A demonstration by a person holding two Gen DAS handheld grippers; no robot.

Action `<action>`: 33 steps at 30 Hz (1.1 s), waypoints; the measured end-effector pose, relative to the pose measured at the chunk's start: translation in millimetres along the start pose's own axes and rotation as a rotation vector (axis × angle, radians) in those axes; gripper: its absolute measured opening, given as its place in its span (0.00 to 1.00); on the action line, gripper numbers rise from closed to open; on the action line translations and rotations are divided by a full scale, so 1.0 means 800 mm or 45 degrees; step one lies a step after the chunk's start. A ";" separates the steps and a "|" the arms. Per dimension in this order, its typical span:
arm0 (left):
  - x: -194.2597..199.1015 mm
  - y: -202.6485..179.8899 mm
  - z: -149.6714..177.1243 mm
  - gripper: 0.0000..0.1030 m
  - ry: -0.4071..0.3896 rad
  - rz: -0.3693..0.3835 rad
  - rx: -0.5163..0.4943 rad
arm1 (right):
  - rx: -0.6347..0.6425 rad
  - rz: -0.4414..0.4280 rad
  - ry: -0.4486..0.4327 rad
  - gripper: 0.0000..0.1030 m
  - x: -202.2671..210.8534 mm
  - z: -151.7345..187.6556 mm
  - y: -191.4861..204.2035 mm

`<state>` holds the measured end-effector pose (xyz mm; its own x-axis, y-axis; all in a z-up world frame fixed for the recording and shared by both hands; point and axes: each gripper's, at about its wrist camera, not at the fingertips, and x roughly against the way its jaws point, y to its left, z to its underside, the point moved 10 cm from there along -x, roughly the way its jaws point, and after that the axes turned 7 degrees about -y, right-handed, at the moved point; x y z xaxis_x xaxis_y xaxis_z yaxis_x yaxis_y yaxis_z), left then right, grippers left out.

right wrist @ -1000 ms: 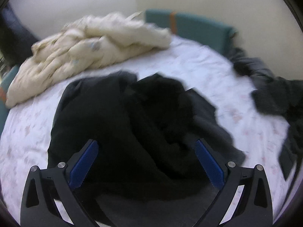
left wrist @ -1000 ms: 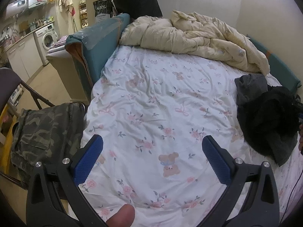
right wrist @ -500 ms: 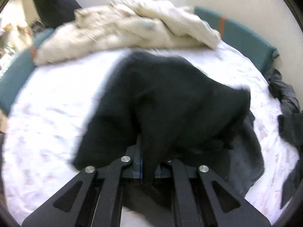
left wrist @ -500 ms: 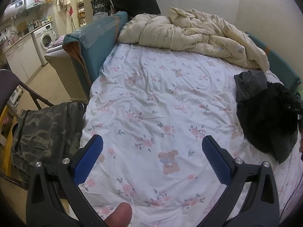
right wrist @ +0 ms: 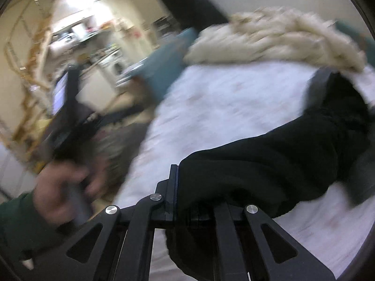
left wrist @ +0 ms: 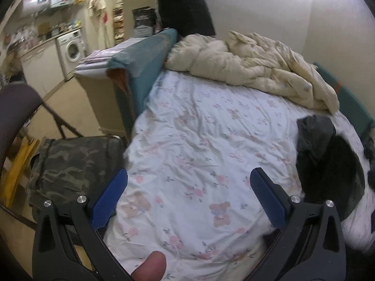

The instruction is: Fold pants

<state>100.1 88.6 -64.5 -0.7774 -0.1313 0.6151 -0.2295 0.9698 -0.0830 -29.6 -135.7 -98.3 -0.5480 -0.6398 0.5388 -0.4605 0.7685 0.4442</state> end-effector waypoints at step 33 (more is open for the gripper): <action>-0.047 -0.015 0.080 1.00 0.325 0.043 -0.095 | -0.380 0.057 0.080 0.93 0.102 -0.006 -0.157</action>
<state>94.7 68.6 -137.0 -0.6089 -0.0518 0.7915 -0.1547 0.9865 -0.0544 -13.4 -284.1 -107.0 -0.5145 -0.6108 0.6018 -0.2061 0.7693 0.6047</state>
